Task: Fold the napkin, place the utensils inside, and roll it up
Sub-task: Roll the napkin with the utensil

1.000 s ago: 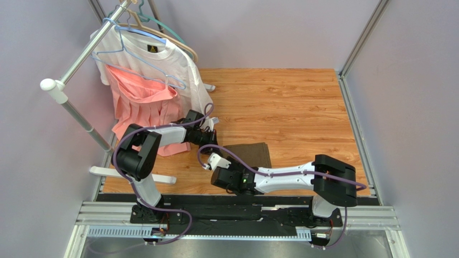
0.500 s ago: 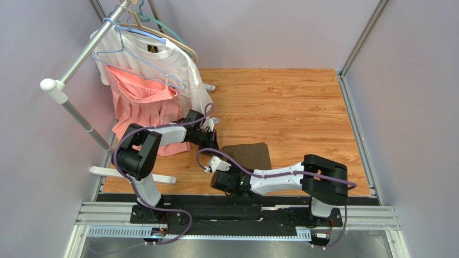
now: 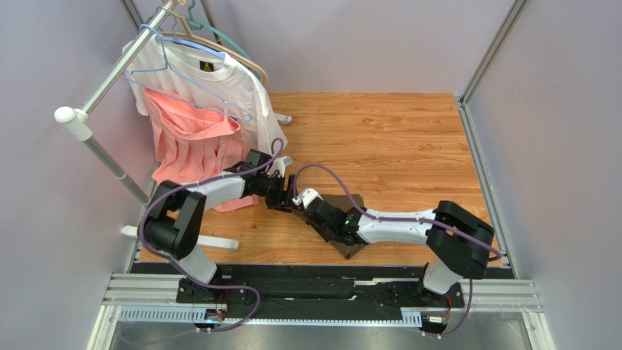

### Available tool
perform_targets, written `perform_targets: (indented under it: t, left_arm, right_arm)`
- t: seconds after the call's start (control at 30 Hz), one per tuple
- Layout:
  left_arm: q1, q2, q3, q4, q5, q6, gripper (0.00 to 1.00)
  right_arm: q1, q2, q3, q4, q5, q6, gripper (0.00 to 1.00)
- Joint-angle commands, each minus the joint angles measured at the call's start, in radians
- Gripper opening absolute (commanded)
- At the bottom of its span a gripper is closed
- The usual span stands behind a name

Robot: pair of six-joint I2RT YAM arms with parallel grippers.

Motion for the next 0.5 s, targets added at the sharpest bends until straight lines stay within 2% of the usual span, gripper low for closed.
perform_targets:
  t: [0.0,0.07,0.2,0.47]
  left_arm:
    - [0.025,-0.188,-0.053,0.033,-0.070,-0.031,0.73]
    - [0.030,-0.231,-0.092,0.052,-0.115,-0.031,0.73]
    - [0.030,-0.324,-0.192,0.178,-0.104,-0.044,0.74]
    - [0.028,-0.309,-0.283,0.361,-0.038,-0.058,0.73]
  right_arm:
    - [-0.074,-0.038,-0.057,0.036,-0.438,0.107,0.00]
    - [-0.120,-0.053,-0.065,0.057,-0.553,0.113,0.00]
    - [-0.200,-0.067,-0.097,0.120,-0.709,0.133,0.00]
    - [-0.335,-0.021,-0.180,0.301,-0.916,0.192,0.00]
